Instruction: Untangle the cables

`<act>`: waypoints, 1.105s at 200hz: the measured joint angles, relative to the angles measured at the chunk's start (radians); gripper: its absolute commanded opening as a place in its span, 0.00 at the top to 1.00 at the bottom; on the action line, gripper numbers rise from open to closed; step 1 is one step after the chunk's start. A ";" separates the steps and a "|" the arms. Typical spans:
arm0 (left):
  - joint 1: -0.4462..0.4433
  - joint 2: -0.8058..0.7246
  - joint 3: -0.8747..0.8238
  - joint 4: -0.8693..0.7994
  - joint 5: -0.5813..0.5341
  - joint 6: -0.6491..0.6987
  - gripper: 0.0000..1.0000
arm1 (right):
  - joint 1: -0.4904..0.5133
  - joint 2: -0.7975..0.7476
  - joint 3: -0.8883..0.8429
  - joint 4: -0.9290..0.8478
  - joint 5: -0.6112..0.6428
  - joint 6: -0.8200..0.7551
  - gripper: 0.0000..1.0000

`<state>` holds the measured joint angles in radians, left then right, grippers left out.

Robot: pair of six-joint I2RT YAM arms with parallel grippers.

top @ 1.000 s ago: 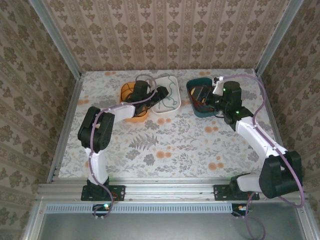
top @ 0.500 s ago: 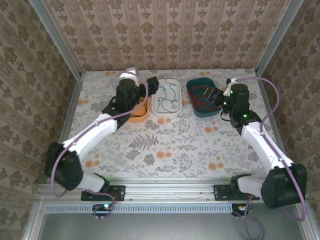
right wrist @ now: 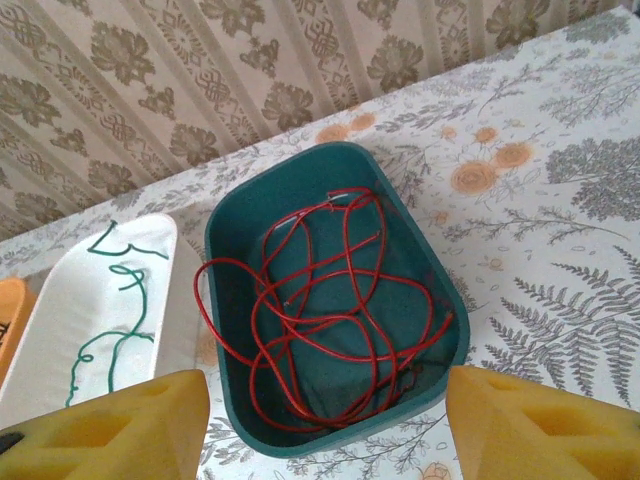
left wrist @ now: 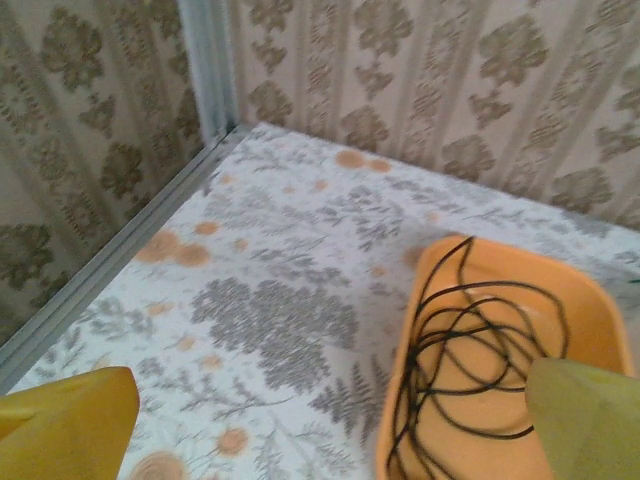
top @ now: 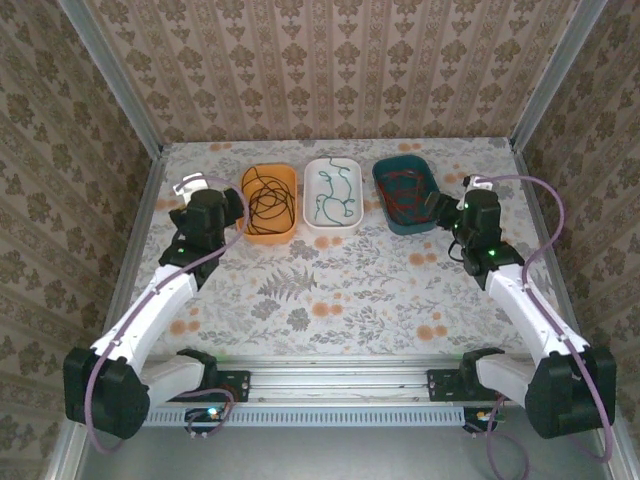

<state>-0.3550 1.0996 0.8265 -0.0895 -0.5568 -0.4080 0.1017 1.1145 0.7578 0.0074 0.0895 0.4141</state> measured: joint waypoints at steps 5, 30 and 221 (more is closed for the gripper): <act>0.003 0.000 0.000 -0.012 -0.006 -0.003 0.00 | 0.000 0.008 0.004 0.000 0.000 0.000 0.34; 0.005 0.000 -0.009 -0.063 -0.082 -0.006 0.00 | 0.000 0.012 0.005 0.004 0.026 -0.011 0.32; 0.199 0.450 -0.326 0.789 -0.019 0.459 0.00 | -0.075 0.406 -0.346 0.775 0.098 -0.363 0.00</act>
<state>-0.1558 1.5494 0.5003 0.6991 -0.5758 0.0513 0.0265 1.5200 0.4114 0.7826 0.1871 0.0513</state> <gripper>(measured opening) 0.999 0.999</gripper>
